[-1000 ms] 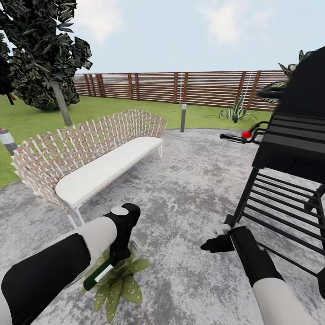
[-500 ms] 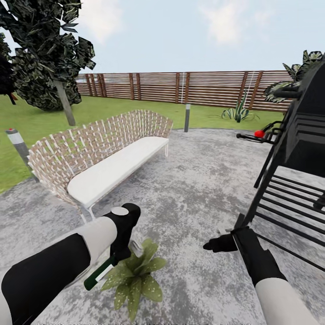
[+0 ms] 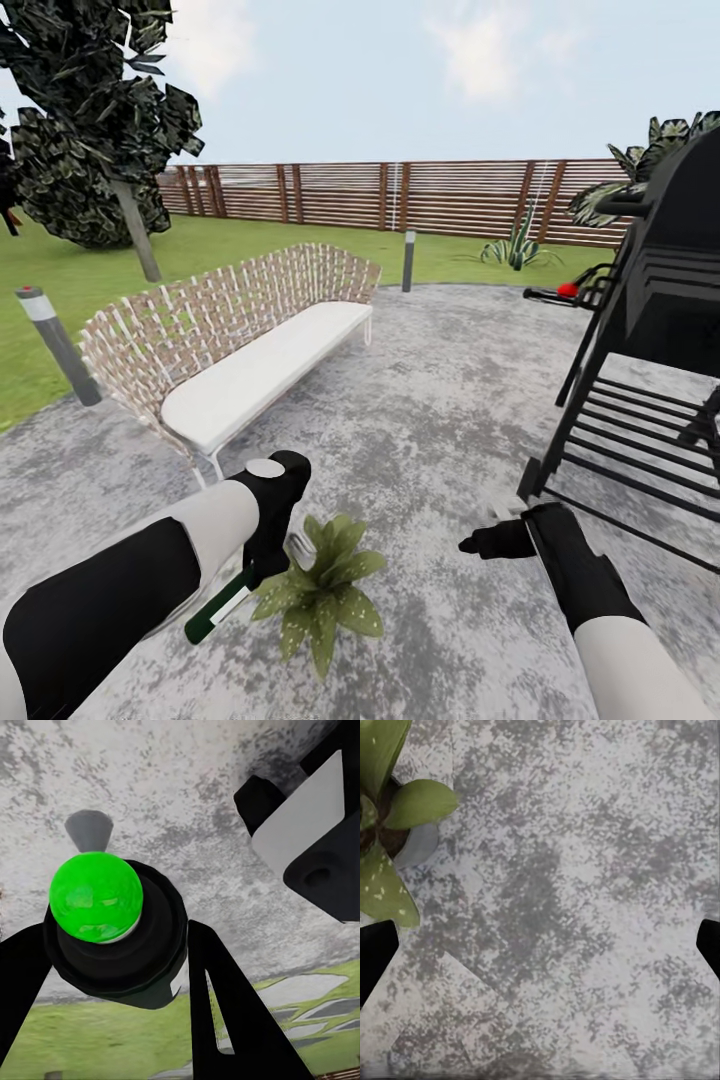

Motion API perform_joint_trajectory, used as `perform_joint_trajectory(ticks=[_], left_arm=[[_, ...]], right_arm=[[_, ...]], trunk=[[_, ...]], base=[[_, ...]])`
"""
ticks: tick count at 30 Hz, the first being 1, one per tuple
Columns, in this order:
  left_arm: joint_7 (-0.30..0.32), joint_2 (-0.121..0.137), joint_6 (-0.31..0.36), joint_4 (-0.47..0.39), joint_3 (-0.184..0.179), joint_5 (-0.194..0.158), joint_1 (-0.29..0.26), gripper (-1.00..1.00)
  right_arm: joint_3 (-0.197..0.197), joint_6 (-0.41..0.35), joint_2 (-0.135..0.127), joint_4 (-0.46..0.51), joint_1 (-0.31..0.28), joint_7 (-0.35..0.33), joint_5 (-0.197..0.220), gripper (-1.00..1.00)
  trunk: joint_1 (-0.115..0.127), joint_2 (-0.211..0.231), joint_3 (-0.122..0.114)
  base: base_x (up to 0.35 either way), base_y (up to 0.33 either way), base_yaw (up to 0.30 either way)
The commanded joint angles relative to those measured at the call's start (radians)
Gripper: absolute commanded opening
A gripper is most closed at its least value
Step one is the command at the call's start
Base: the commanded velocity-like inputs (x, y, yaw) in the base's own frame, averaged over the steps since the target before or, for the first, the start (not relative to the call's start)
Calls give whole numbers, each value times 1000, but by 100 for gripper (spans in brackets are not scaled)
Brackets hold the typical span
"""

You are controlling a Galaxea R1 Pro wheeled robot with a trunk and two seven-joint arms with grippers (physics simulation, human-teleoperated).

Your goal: Pick up the pesticide atomizer in the garden and spray insectifuge to fully cover both potted plants in the garden.

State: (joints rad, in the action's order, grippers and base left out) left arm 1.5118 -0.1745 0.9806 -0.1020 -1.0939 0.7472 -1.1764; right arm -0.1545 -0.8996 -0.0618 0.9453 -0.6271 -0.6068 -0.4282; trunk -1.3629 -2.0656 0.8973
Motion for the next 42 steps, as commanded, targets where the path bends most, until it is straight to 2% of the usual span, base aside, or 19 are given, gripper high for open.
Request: perform_joint_trajectory(ticks=[1, 14, 17, 19, 21, 24, 29, 33, 39, 42], left_arm=[[8, 0, 10, -1, 3, 11, 0, -100], [8, 0, 10, -1, 3, 11, 0, -100], [6, 0, 10, -1, 3, 12, 30, -100], [5, 0, 10, -1, 3, 13, 40, -100], [4, 0, 10, -1, 3, 13, 45, -100], [2, 0, 8, -2, 3, 14, 47, -100], [-1, 0, 1, -5, 3, 12, 47, -100], [-4, 0, -8, -7, 3, 11, 47, -100], [-9, 0, -71, -9, 3, 9, 47, -100], [-9, 0, -77, -119, 3, 7, 48, -100]], right_arm=[[-2, -2, 0, 1, -1, -10, -11, 100], [-3, -2, 1, 1, 0, -8, -12, 100], [-9, -2, -1, 1, 0, -8, -12, 100], [-10, -2, -15, 0, 0, -8, -13, 100], [-10, -2, -64, 0, -1, -9, -12, 100], [-13, -2, -96, 0, 0, -10, -11, 100], [-37, -2, -106, 0, -1, -10, -11, 100], [-40, -2, -107, 0, 0, -9, -11, 100], [-42, -2, -107, -1, 0, -8, -11, 100], [-42, -2, -107, -1, 0, -8, -11, 100]], trunk=[[1, 0, 0], [1, 0, -4], [1, 0, -4], [1, 0, -4], [1, 0, -4], [1, 0, -4], [1, 0, -7], [1, 0, -10], [1, 0, -14], [1, 0, -16]], base=[[-233, 178, -200], [-234, 177, -53], [-222, 177, 0], [-215, 175, 0], [-206, 168, -20], [-145, 111, -114], [-31, 22, -219], [-3, 2, -247], [0, 0, -249], [0, 0, -250]])
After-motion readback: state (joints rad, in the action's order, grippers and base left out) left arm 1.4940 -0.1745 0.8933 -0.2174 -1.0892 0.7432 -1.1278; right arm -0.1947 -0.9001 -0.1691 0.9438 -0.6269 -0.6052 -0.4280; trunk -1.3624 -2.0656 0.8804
